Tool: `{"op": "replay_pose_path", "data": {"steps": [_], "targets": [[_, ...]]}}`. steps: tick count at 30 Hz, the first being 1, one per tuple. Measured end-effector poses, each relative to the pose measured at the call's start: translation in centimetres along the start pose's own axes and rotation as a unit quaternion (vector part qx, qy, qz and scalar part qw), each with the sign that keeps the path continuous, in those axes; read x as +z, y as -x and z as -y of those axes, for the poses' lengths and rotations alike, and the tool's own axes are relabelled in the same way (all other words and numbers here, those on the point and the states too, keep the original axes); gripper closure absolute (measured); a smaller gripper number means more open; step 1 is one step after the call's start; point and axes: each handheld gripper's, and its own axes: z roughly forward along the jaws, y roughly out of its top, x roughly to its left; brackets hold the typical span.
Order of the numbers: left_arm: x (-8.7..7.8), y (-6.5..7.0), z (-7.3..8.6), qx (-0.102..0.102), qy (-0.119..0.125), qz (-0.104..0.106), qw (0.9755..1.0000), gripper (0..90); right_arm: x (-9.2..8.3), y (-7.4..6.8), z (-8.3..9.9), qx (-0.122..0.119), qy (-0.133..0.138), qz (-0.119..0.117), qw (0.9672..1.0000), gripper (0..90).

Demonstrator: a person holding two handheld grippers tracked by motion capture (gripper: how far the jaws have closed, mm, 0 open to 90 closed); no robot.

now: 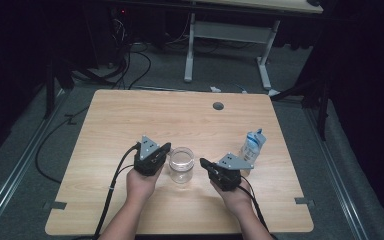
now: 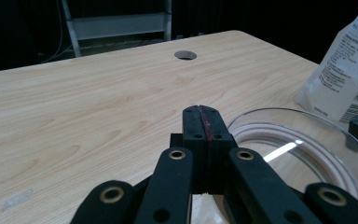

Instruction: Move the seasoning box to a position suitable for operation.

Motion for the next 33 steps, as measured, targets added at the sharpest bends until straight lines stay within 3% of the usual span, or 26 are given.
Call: {"op": "replay_pose_path", "data": {"steps": [4, 7, 10, 16, 33], "targets": [[-0.05, 0.09, 0.00, 0.003, 0.001, -0.005, 1.0000, 90.0, -0.04, -0.09, -0.01, -0.003, 0.001, -0.004, 1.0000, 89.3], [-0.39, 0.32, -0.10, 0.023, 0.009, -0.024, 0.9994, 90.0, -0.03, -0.17, 0.01, -0.004, 0.002, -0.006, 1.0000, 89.2], [-0.61, 0.00, -0.25, 0.014, 0.013, -0.018, 0.9996, 90.0, -0.07, -0.13, -0.03, -0.003, 0.004, -0.007, 1.0000, 89.1], [-0.29, -0.19, 0.00, 0.011, 0.005, -0.013, 0.9999, 90.0, 0.00, -0.14, -0.01, -0.005, 0.004, -0.010, 0.9999, 89.1], [-0.18, -0.48, 0.22, -0.001, 0.008, -0.007, 0.9999, 90.0, 0.08, -0.32, -0.04, -0.004, 0.004, -0.019, 0.9998, 89.2]]}}
